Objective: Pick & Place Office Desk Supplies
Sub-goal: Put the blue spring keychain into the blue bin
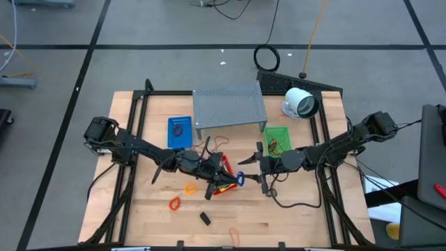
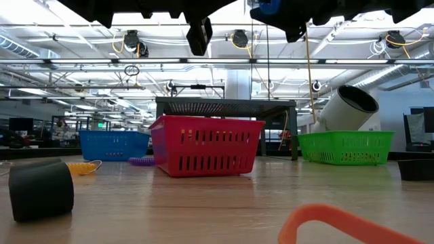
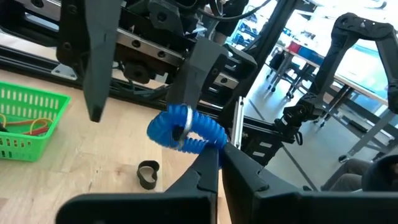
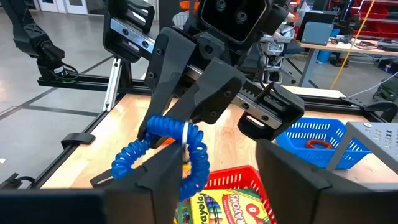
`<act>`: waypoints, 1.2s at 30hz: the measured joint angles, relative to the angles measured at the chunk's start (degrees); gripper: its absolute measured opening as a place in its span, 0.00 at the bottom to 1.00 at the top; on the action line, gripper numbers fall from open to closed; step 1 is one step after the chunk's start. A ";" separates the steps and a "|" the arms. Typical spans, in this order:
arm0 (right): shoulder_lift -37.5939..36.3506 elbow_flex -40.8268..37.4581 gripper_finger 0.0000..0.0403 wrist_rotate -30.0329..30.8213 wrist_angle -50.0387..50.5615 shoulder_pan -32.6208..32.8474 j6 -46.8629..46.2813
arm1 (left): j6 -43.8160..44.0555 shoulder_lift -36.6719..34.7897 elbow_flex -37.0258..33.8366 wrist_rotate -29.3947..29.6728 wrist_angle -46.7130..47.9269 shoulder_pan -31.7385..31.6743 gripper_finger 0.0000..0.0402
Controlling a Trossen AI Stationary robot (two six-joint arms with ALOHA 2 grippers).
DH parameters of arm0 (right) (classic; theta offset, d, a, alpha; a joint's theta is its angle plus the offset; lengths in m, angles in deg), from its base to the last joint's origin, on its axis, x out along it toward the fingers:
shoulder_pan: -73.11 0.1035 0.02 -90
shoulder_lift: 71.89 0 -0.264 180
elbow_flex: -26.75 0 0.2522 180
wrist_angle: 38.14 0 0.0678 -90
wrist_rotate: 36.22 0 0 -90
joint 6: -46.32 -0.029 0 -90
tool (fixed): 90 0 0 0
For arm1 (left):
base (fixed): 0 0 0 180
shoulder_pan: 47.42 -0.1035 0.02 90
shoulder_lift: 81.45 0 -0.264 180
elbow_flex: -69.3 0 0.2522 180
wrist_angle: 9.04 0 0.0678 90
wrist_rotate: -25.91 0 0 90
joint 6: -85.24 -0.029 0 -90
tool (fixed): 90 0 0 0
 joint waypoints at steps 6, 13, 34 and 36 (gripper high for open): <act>-0.02 0.00 0.56 -0.32 1.16 0.00 -0.64 | -0.84 0.00 0.00 0.02 0.26 0.00 0.01; 0.00 0.00 0.54 -0.39 2.38 0.00 -0.61 | -2.03 0.00 0.00 0.00 3.59 -0.36 0.01; 0.00 0.00 0.52 -0.46 2.49 0.02 -0.48 | -4.63 -5.98 0.02 4.50 20.34 -5.12 0.01; -0.01 0.00 0.52 -0.46 2.47 0.02 -0.48 | -4.92 -8.66 0.02 6.76 24.72 -5.11 0.01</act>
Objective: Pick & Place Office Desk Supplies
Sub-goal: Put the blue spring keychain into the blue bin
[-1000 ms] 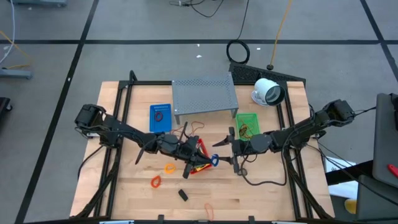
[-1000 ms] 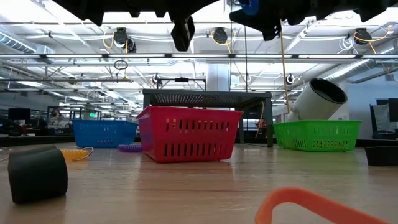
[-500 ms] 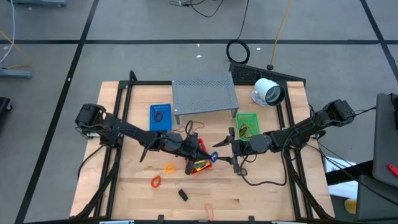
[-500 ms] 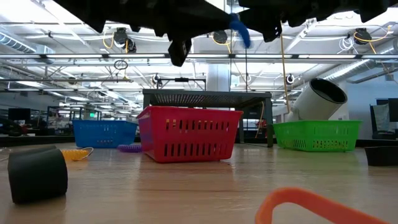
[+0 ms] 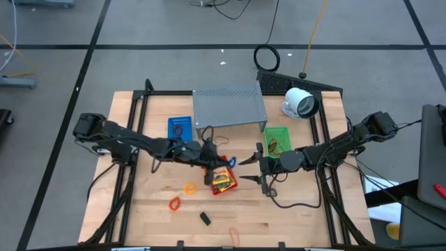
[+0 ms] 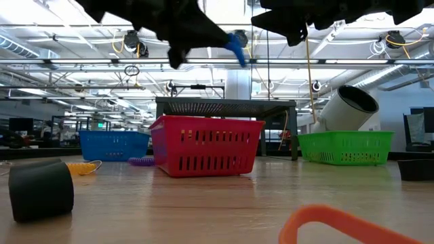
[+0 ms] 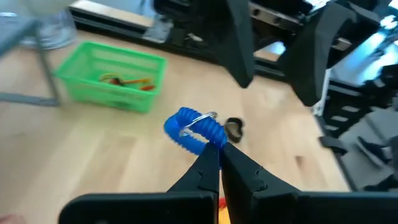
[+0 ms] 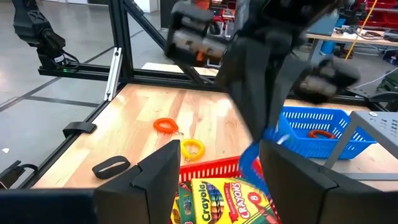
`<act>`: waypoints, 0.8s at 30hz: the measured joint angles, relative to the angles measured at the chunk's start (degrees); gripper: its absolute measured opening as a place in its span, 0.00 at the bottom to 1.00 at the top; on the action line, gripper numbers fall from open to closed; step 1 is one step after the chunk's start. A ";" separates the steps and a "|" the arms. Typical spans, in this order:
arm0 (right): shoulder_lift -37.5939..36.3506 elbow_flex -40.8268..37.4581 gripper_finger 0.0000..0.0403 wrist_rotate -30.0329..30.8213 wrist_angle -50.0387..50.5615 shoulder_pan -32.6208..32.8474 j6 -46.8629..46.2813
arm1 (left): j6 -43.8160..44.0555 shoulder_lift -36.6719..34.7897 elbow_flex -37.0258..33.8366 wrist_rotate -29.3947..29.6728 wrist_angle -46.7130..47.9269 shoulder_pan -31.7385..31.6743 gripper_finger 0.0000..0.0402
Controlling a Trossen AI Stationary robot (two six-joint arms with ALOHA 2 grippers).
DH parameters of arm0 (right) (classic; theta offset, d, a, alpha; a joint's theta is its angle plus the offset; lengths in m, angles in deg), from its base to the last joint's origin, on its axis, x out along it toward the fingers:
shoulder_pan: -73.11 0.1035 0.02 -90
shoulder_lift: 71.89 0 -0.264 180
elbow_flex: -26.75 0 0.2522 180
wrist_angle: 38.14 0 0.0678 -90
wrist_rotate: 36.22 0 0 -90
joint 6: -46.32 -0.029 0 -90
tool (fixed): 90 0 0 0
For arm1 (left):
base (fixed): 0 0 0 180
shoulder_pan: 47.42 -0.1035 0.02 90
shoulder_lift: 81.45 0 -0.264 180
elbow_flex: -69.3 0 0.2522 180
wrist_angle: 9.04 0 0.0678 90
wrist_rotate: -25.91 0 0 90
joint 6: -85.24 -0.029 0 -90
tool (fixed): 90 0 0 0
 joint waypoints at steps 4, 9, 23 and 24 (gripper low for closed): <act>0.01 0.00 0.52 0.00 0.02 0.00 0.00 | -1.58 -5.58 0.00 4.13 8.39 0.46 0.02; -0.02 0.00 0.52 0.00 0.04 0.00 -0.91 | -1.52 -13.22 0.00 9.84 20.21 1.28 0.01; -0.02 0.00 0.51 0.15 0.04 0.00 -1.09 | 10.43 -28.68 0.00 30.01 53.29 3.15 0.01; -0.02 0.00 0.51 0.15 0.04 0.00 -1.21 | 11.94 -29.10 0.00 31.64 55.74 3.13 0.01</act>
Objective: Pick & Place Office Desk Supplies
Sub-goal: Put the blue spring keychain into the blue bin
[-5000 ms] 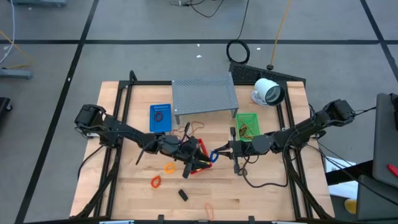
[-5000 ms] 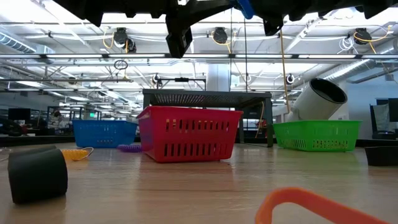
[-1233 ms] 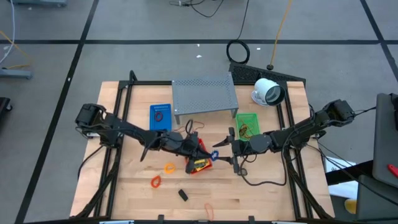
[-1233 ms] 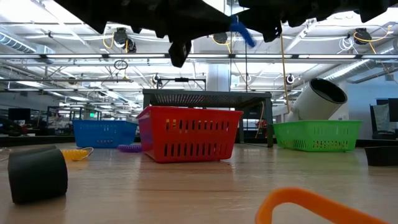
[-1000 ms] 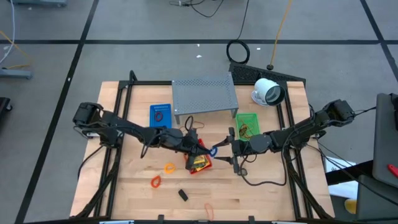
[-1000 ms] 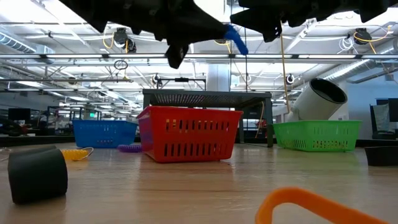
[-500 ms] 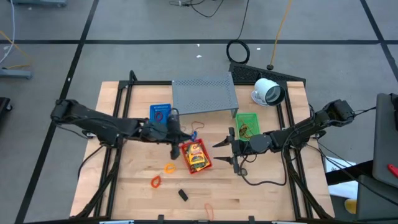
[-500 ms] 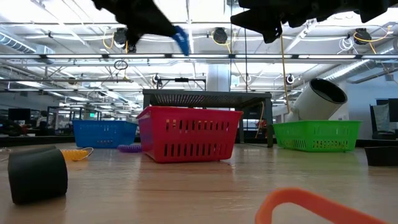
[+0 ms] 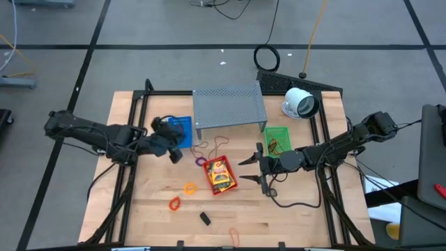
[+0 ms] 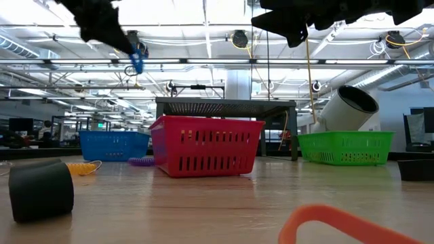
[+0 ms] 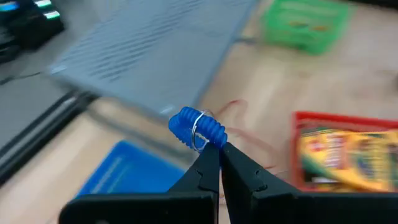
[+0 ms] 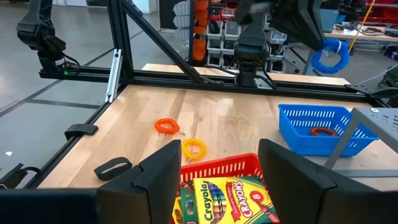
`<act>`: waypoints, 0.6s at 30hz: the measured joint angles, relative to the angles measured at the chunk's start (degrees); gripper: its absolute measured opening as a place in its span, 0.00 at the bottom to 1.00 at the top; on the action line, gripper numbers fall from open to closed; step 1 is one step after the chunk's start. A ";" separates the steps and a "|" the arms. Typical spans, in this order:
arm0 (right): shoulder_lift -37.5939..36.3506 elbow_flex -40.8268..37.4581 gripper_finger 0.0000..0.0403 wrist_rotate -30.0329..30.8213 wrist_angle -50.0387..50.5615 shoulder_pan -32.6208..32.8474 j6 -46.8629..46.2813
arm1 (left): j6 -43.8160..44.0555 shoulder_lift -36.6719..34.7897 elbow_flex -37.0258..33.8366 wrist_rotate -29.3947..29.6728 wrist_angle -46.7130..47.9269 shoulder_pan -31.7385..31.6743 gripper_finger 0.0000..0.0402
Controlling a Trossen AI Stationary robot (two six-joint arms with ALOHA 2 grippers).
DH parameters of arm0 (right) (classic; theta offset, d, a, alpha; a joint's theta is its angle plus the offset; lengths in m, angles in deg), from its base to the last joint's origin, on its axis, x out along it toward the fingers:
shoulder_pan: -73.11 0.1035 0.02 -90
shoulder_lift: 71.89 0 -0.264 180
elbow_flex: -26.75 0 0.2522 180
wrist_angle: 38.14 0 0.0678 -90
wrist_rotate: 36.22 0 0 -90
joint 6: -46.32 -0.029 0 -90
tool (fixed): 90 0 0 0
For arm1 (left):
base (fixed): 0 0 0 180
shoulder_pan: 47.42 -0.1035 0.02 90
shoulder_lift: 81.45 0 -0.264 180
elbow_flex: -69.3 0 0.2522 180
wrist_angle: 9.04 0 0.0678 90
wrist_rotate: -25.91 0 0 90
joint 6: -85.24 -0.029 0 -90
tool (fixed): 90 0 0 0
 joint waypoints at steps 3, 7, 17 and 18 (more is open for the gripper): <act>0.00 0.00 0.50 0.09 0.00 -0.02 -0.27 | 4.79 -0.50 0.00 3.53 6.81 0.00 0.03; 0.00 0.00 0.50 0.29 0.00 -0.02 -0.28 | 10.90 -0.46 -1.30 6.17 11.56 -0.09 0.01; 0.00 -0.02 0.50 1.68 0.00 -0.02 -0.28 | 11.60 -0.44 -7.80 6.31 9.18 -3.26 0.04; 0.00 -0.02 0.50 1.66 0.01 -0.02 -0.28 | 11.49 -0.44 -7.97 6.08 9.18 -3.56 0.04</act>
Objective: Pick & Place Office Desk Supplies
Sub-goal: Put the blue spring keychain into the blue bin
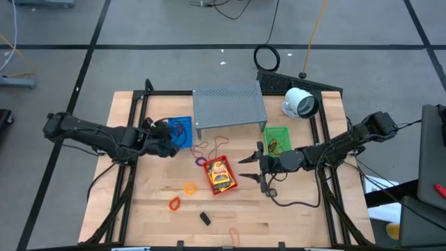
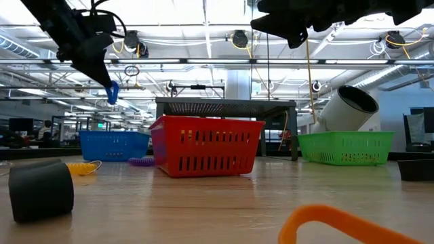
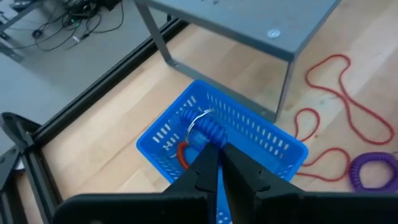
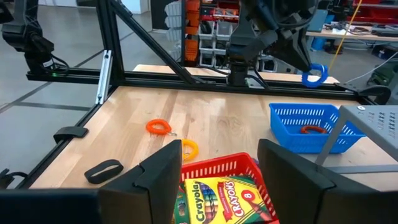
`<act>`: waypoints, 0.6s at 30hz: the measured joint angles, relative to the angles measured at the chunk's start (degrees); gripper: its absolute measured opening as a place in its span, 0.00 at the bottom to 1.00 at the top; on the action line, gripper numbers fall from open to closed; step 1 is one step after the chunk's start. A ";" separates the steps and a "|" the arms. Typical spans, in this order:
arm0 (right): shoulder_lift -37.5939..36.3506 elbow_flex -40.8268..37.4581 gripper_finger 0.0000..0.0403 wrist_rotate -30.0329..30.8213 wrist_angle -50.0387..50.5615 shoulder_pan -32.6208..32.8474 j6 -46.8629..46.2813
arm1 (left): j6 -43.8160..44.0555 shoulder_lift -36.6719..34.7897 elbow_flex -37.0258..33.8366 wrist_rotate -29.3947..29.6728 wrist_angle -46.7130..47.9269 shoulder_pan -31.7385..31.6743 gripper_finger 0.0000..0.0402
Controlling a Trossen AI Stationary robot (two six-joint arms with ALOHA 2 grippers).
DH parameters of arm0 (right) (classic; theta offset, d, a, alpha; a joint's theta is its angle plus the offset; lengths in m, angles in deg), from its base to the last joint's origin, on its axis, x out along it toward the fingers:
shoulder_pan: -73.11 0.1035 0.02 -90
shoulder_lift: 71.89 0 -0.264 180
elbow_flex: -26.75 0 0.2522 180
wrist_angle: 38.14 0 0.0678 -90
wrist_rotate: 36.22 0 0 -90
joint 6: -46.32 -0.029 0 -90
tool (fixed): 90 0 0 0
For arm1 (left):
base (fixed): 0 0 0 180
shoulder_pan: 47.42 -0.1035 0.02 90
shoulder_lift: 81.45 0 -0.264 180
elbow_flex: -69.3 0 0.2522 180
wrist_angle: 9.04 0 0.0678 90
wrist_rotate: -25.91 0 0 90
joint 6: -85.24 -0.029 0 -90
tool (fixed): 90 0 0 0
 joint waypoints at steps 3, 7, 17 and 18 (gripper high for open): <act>0.00 0.00 0.50 0.00 -0.01 0.00 0.00 | -0.19 0.00 -0.05 -0.59 -0.11 -0.46 0.04; 0.00 0.00 0.50 -0.02 -0.01 0.00 0.00 | 0.06 0.00 -0.05 -3.06 -0.16 -0.42 0.04; 0.00 0.00 0.50 -0.02 0.01 0.00 -0.66 | 2.24 0.02 -0.05 -10.37 -0.33 -0.42 0.17; 0.00 0.00 0.50 -0.02 0.01 0.00 -0.65 | 1.62 0.02 -0.05 -10.32 -0.85 -0.42 0.20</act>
